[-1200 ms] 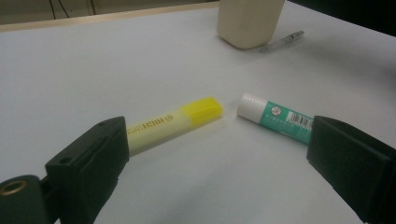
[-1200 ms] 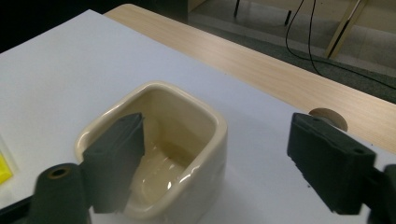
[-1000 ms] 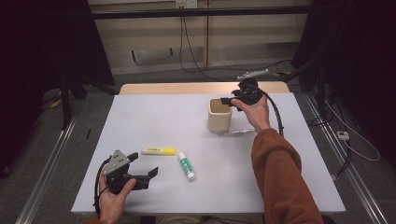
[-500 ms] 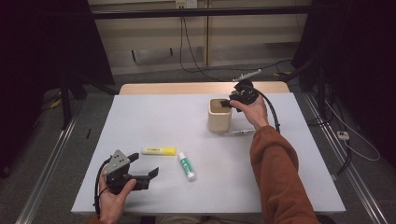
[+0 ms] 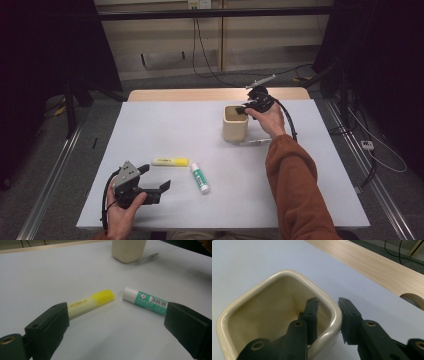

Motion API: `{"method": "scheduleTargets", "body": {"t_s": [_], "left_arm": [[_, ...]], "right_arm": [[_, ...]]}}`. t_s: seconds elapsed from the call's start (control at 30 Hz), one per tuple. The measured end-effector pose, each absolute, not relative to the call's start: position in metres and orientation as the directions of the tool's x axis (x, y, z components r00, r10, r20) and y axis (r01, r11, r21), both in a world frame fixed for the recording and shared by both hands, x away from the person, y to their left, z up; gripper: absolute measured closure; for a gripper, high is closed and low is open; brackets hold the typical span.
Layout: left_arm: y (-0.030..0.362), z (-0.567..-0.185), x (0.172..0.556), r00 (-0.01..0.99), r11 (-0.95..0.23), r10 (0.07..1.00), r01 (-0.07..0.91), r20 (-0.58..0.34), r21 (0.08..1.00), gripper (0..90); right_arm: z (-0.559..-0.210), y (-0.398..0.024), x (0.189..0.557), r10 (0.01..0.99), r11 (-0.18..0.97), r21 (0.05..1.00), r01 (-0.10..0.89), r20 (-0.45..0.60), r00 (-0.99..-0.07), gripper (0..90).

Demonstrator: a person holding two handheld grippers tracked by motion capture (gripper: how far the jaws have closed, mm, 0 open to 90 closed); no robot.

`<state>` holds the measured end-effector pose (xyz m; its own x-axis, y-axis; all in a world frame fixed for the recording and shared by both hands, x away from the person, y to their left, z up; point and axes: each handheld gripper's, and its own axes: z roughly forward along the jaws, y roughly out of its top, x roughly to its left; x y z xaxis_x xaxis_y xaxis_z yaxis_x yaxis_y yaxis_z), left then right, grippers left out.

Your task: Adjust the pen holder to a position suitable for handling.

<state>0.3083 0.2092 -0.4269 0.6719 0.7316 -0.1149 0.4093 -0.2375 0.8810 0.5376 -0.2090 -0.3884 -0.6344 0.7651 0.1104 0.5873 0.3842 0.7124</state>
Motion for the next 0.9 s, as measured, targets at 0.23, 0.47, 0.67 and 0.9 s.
{"method": "scheduleTargets", "body": {"t_s": [0.23,0.47,0.67,0.9], "left_arm": [[0.21,-0.427,0.309,0.671,-0.239,0.732,0.412,-0.116,0.879,5.8],[0.21,-0.427,0.309,0.672,-0.244,0.732,0.411,-0.111,0.878,5.8],[0.211,-0.427,0.309,0.67,-0.241,0.734,0.412,-0.113,0.879,5.8],[0.21,-0.428,0.309,0.669,-0.238,0.734,0.415,-0.117,0.878,5.8]], "right_arm": [[-0.387,-0.206,0.536,0.776,0.397,0.71,0.581,0.078,-0.625,70.6],[-0.387,-0.205,0.535,0.783,0.398,0.71,0.582,0.067,-0.618,70.9],[-0.381,-0.205,0.533,0.789,0.374,0.731,0.571,0.074,-0.611,71.1],[-0.365,-0.201,0.522,0.776,0.372,0.752,0.544,0.07,-0.627,71.3]]}}
